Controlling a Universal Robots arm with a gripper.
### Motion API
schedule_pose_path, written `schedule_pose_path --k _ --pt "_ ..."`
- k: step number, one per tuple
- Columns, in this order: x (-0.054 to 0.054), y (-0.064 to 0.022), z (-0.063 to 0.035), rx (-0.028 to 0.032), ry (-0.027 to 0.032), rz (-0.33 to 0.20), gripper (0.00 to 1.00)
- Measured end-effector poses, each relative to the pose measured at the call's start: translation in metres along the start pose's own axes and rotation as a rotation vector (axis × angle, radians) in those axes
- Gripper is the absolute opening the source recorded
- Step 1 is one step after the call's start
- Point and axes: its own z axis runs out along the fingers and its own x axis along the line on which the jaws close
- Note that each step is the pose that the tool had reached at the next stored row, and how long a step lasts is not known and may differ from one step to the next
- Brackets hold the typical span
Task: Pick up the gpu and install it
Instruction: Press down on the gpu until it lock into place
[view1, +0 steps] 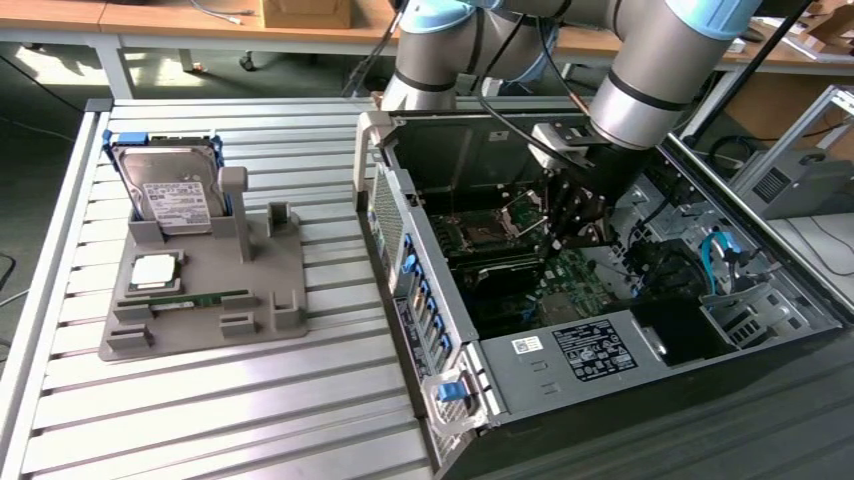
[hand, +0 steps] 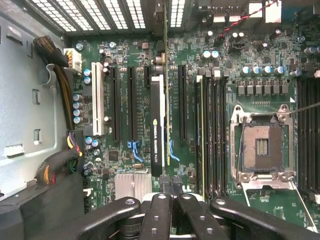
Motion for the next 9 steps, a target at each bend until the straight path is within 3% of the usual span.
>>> schedule_pose_path --k 3,6,9 --pt "0.000 0.0025 0.0038 0.0001 0.0001 -0.001 0.11" --pt "0.000 0.0105 0.0064 0.0000 0.0006 -0.002 0.11" --pt "0.000 0.0116 0.0029 0.0009 0.0004 -0.003 0.11"
